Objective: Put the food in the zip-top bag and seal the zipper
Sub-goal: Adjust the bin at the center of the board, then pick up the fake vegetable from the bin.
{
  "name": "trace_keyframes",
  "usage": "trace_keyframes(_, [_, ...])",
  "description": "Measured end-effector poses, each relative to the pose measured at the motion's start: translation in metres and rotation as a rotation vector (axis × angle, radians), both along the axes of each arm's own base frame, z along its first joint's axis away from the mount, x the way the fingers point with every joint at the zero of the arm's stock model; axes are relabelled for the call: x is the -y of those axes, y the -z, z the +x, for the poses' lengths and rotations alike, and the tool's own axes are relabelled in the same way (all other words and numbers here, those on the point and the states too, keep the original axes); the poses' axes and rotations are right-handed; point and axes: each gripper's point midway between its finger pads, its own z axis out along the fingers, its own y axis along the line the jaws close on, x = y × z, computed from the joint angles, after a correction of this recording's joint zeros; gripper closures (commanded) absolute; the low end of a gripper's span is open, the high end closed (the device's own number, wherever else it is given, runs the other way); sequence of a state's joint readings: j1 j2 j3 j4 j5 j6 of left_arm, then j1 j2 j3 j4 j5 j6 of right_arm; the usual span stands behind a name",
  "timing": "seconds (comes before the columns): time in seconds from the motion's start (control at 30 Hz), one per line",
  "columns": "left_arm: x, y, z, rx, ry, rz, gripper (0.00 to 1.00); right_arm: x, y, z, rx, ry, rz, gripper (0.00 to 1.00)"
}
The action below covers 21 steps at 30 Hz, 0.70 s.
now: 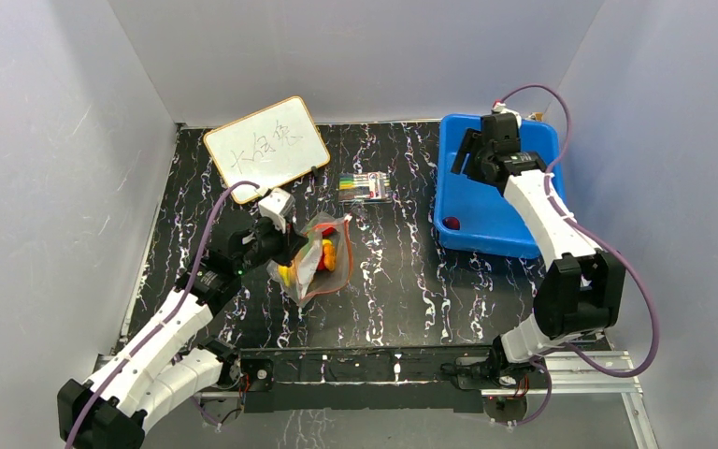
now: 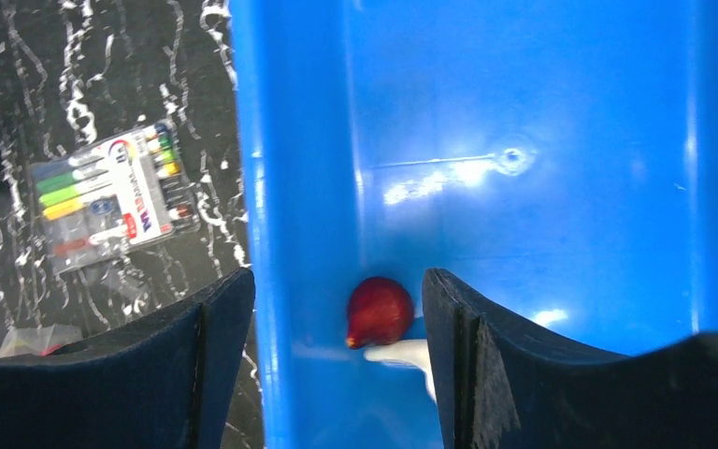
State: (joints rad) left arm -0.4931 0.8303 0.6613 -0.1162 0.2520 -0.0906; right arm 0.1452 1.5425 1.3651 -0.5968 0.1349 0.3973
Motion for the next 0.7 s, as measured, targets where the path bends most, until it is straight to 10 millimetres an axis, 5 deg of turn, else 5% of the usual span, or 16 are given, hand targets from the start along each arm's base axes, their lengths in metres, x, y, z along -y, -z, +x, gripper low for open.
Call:
trace_keyframes(0.17, [-0.008, 0.008, 0.012, -0.017, -0.094, 0.002, 1.0, 0.034, 0.007, -0.006, -0.026, 0.071, -0.03, 0.4])
trace_keyframes(0.4, [-0.015, 0.021, 0.024, -0.114, -0.219, 0.009, 1.0, 0.063, 0.056, -0.038, -0.178, 0.12, -0.059, 0.4])
trace_keyframes(0.7, [-0.024, -0.035, 0.034, -0.145, -0.355, -0.032, 1.0, 0.046, 0.073, -0.072, -0.331, 0.005, -0.007, 0.31])
